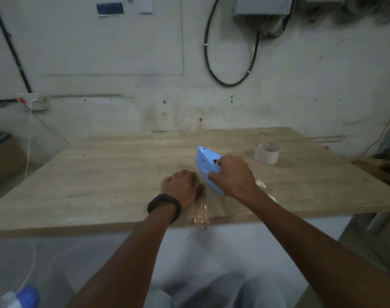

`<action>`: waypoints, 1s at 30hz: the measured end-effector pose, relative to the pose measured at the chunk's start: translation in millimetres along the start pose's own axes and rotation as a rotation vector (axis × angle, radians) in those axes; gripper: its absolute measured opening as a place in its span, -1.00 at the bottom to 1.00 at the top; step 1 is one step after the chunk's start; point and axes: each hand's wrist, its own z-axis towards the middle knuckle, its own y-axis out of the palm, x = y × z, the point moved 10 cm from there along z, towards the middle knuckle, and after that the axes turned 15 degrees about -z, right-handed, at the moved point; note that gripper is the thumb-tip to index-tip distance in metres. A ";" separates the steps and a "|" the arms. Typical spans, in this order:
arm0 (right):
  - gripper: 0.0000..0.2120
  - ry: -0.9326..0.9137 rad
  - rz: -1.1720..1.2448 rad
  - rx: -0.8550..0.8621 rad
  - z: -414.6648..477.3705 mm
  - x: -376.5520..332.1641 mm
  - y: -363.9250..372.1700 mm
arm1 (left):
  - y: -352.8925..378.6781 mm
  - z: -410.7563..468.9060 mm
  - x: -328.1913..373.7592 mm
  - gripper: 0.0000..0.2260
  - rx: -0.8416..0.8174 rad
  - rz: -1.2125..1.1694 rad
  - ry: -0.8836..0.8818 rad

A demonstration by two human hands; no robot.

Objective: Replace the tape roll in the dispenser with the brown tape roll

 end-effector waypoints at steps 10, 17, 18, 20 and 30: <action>-0.87 -0.037 -0.141 0.136 47.3 -27.1 32.5 | 4.1 10.8 -14.4 -0.72 0.071 -0.031 0.000; -0.91 -0.037 -0.244 0.083 46.4 -32.5 51.5 | 1.0 6.4 -11.0 -0.85 0.071 -0.070 -0.012; -0.89 -0.056 -0.256 0.074 46.2 -33.3 54.2 | 0.8 5.6 -9.4 -0.86 0.071 -0.063 -0.002; -0.83 -0.074 -0.255 0.056 45.6 -34.3 57.1 | 2.4 4.8 -10.3 -0.83 0.065 -0.053 0.005; -0.76 -0.104 -0.085 0.260 35.8 -5.1 -10.3 | -25.7 33.0 -16.5 -0.64 0.044 0.041 -0.086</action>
